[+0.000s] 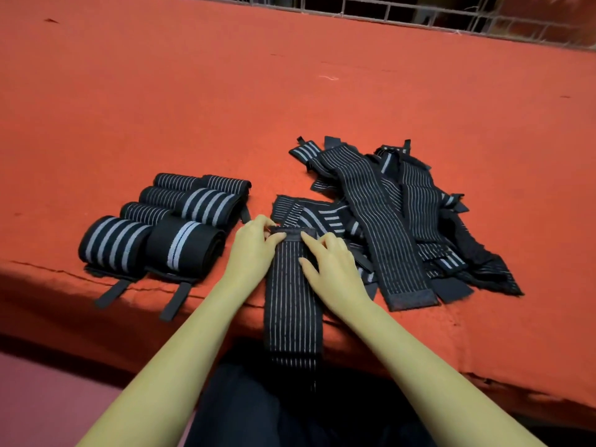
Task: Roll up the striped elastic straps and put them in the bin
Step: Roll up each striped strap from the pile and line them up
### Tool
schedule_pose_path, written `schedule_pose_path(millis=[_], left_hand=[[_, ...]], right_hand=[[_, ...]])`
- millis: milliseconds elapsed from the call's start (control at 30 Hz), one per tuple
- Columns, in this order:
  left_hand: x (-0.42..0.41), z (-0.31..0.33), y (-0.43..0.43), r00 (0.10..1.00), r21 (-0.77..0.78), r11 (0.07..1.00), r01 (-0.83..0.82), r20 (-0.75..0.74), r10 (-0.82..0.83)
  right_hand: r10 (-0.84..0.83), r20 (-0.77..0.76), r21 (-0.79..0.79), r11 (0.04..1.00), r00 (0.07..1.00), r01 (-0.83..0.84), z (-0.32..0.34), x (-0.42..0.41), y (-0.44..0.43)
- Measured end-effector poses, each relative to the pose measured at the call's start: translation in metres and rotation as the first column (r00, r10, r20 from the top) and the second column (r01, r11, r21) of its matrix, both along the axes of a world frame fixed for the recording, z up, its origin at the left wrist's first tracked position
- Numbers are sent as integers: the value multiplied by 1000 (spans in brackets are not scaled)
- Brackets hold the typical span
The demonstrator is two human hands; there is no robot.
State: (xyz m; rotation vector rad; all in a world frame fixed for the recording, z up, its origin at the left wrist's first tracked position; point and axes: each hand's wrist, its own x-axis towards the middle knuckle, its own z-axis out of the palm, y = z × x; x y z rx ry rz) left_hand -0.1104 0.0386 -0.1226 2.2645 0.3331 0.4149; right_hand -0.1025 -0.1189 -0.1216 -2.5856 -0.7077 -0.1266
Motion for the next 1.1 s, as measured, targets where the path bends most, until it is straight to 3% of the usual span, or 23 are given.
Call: schedule_pose_path(millis=[300,533,700,867,1000,1100], left_hand=[[-8,-2,0,998,-32,999,17,67,-15],[-19,25,-4,983,47,995,87,158,-94],[-19,31,-57,936,153,936,316,112,-335],[-21,16,-123,838,209,819,535,-6,-546],[-21,-4,-150,844,293,794,532,-106,-526],[-21,-4,-157,860,332,797,505,-120,-495]], right_hand=[[-39,56,-13,999,998,39,-8,-3,-6],[38,-14,239,971,999,-34,-2,2,-32],[-133,-1,397,910,991,123,13,10,-76],[-175,-62,289,939,983,186,23,5,-145],[-55,-129,126,990,990,71,13,0,-168],[-20,-124,137,990,992,37,6,-1,-174]])
